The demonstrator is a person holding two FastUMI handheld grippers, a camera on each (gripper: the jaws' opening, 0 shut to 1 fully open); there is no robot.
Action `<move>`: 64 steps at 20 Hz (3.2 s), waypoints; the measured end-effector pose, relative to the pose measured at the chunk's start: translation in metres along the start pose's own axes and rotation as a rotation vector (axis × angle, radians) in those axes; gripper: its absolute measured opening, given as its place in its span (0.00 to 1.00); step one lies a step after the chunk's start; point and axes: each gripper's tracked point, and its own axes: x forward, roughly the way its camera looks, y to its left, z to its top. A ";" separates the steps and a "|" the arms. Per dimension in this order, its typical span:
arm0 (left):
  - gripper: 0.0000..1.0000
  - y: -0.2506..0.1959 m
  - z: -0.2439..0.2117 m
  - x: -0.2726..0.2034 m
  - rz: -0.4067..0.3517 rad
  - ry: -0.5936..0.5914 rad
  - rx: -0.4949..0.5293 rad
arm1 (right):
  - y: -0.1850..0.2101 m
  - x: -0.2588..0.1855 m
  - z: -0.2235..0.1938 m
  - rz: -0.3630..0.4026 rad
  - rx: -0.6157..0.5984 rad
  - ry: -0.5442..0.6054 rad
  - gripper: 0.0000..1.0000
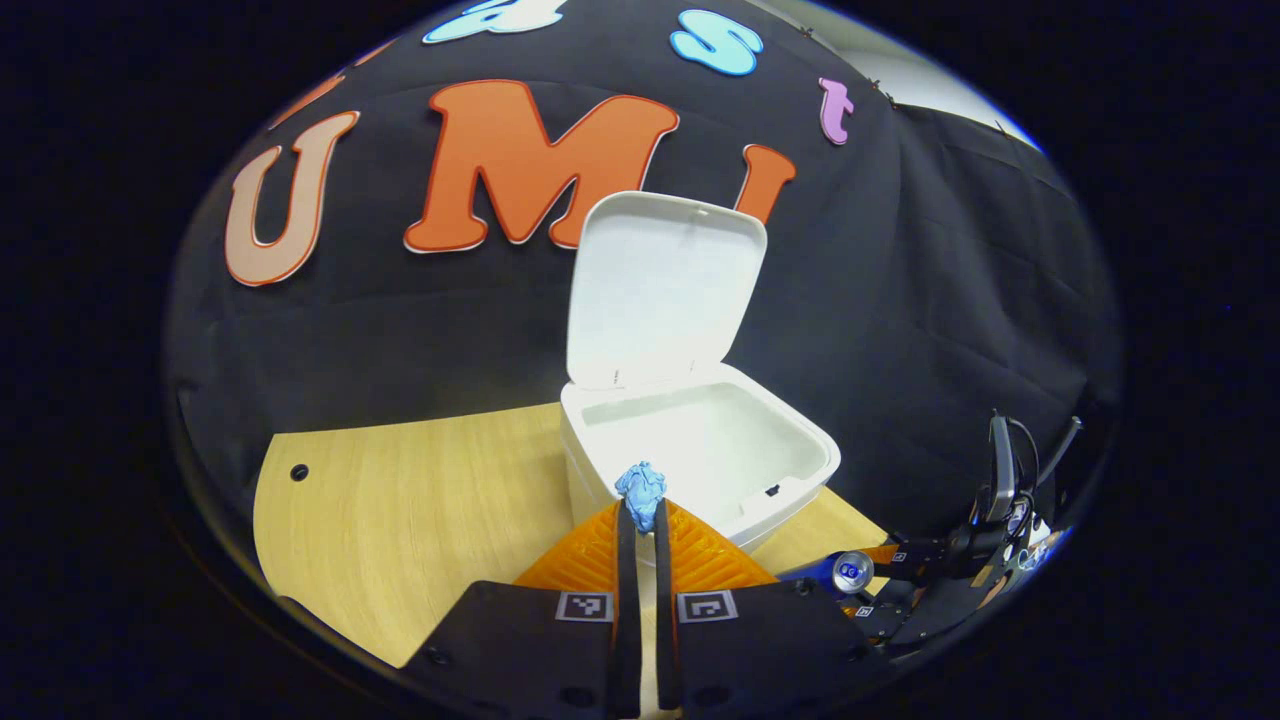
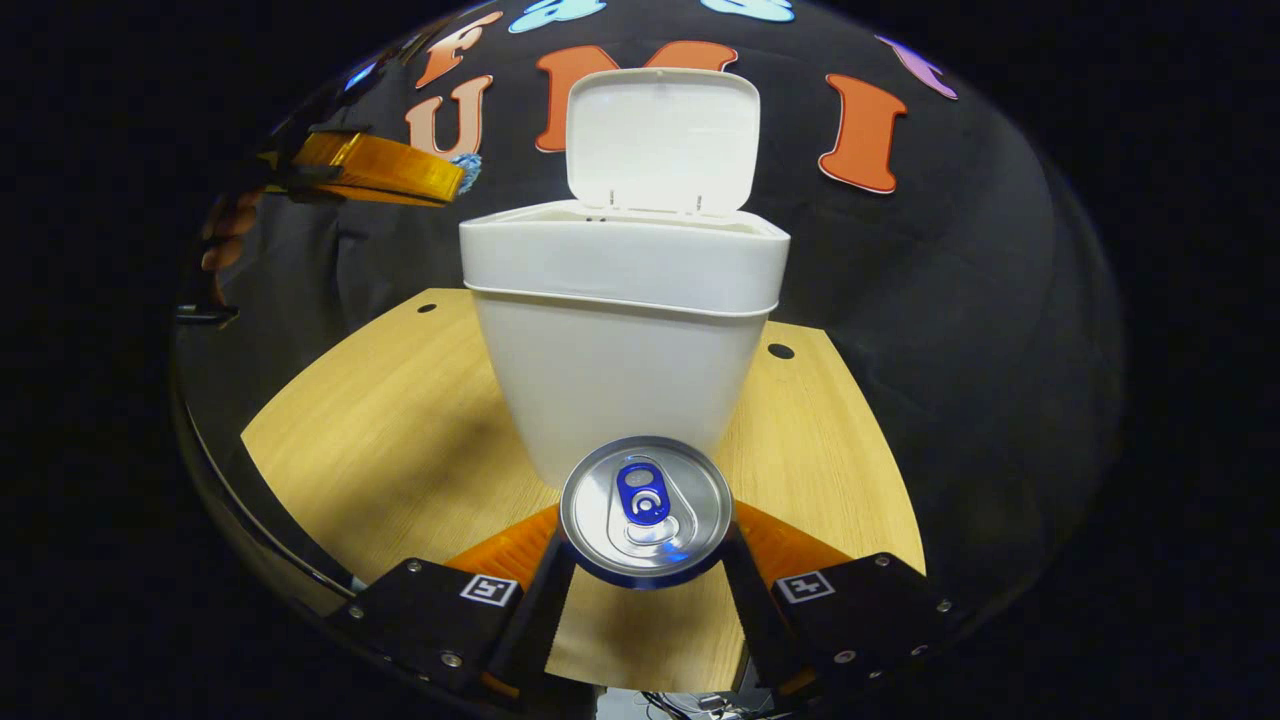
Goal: Press the lid of the desktop garbage bin to open it, pick up the crumpled paper on the desktop and throw it into the bin, then pick up the pop can on the desktop and drop it into the bin, and finally close the garbage bin lid.
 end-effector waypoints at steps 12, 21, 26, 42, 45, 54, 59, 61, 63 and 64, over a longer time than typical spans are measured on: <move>0.11 -0.007 -0.006 0.013 -0.043 0.058 0.096 | -0.016 -0.010 0.035 -0.116 0.043 -0.051 0.78; 0.29 -0.007 -0.008 0.014 -0.068 0.049 0.113 | -0.049 -0.034 0.132 -0.152 0.031 -0.228 0.73; 0.67 -0.007 -0.007 0.007 -0.074 0.026 0.161 | -0.051 -0.039 0.172 -0.147 -0.001 -0.292 0.78; 0.98 0.024 0.004 -0.030 0.016 -0.099 0.119 | -0.028 -0.016 0.225 -0.043 -0.088 -0.344 0.78; 0.98 0.033 0.005 -0.038 0.041 -0.114 0.111 | -0.020 -0.009 0.228 -0.019 -0.105 -0.339 0.78; 0.98 0.069 -0.011 -0.055 0.142 -0.117 0.063 | -0.008 0.010 0.213 0.002 -0.126 -0.260 0.78; 0.98 0.076 -0.024 -0.058 0.166 -0.103 0.051 | -0.006 0.018 0.199 -0.007 -0.143 -0.213 0.79; 0.98 0.080 -0.029 -0.061 0.178 -0.098 0.049 | -0.004 0.022 0.195 -0.003 -0.138 -0.194 0.78; 0.98 0.085 -0.031 -0.062 0.194 -0.099 0.038 | -0.002 0.025 0.190 -0.008 -0.145 -0.174 0.79; 0.98 0.085 -0.032 -0.063 0.197 -0.104 0.027 | -0.002 0.026 0.188 -0.010 -0.150 -0.171 0.79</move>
